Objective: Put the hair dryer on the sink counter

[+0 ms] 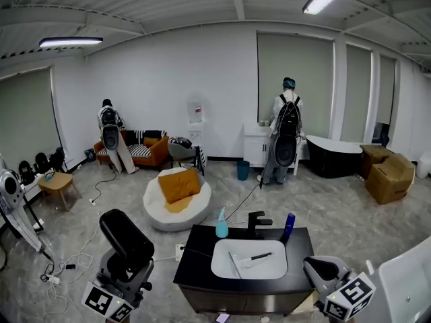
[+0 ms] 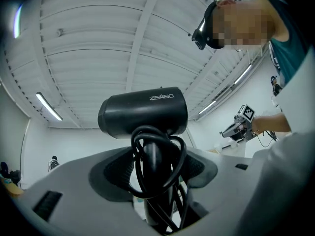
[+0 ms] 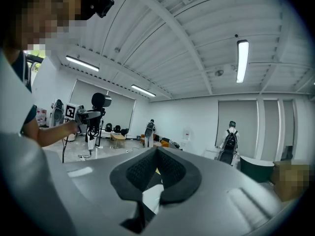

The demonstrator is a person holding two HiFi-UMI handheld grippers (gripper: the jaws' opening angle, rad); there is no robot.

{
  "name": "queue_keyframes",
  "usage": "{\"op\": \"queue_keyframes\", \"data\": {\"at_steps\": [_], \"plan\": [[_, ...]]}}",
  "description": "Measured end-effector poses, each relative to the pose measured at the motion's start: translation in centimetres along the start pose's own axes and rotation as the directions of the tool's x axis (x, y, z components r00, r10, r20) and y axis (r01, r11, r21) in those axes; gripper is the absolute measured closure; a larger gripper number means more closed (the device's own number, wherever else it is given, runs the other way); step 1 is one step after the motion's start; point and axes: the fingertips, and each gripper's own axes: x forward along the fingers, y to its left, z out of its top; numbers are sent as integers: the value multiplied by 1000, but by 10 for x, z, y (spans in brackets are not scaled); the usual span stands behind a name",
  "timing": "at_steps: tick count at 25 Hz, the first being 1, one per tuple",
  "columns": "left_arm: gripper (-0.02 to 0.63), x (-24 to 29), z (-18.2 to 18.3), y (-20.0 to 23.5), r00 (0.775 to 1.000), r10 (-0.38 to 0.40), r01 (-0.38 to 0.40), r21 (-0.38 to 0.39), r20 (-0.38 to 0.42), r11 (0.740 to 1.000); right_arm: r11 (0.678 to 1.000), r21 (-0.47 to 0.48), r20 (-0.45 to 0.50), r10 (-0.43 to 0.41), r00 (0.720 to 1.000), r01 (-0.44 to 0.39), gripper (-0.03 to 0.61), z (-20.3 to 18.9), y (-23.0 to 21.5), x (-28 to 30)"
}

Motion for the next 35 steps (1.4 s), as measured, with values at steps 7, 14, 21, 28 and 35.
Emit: {"op": "queue_keyframes", "data": {"at_steps": [7, 14, 21, 28, 35], "plan": [[341, -16, -20, 121, 997, -72, 72, 15, 16, 997, 998, 14, 18, -69, 997, 69, 568, 20, 77, 80], [341, -10, -49, 212, 992, -117, 119, -30, 42, 992, 988, 12, -25, -153, 988, 153, 568, 25, 121, 138], [341, 14, -71, 236, 979, -192, 196, -61, 64, 979, 975, 2, -65, -221, 973, 221, 568, 25, 134, 156], [341, 50, -87, 243, 975, -211, 216, -73, 67, 974, 977, 13, -77, -210, 975, 211, 568, 23, 116, 185], [341, 90, -109, 239, 978, -207, 207, -63, 15, 976, 983, 37, -68, -179, 981, 182, 568, 11, 75, 218]]}}
